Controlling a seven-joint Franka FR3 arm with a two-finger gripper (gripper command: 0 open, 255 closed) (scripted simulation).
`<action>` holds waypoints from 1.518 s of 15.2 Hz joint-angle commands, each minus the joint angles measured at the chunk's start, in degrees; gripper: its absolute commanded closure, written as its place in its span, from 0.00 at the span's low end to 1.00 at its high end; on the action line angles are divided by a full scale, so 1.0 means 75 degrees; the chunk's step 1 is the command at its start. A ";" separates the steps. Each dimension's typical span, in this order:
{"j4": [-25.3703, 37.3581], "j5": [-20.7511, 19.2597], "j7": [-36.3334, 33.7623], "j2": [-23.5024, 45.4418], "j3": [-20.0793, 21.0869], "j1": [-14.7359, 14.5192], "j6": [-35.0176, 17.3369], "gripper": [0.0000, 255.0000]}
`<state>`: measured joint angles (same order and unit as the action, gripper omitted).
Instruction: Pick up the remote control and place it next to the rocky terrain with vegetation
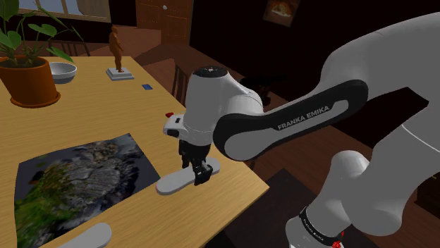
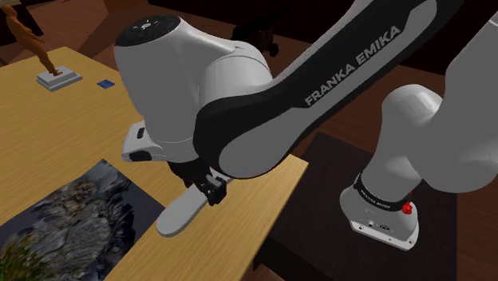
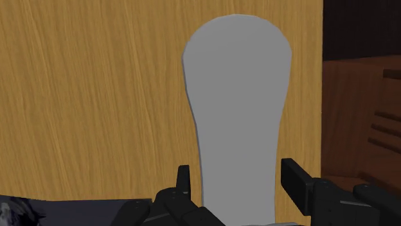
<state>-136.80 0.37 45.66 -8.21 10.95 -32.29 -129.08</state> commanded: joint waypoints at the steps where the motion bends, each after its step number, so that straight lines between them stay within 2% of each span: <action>1: 0.0364 -0.0043 -0.0436 0.0314 0.0235 -0.0156 0.0055 1.00; 10: 0.2372 -0.0593 -0.2128 0.1981 0.0935 -0.0836 0.0498 1.00; 23: 0.1905 -0.0979 -0.2410 0.2765 0.0844 -0.0910 -0.0706 1.00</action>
<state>-122.15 -6.72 27.77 12.11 17.35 -39.07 -133.56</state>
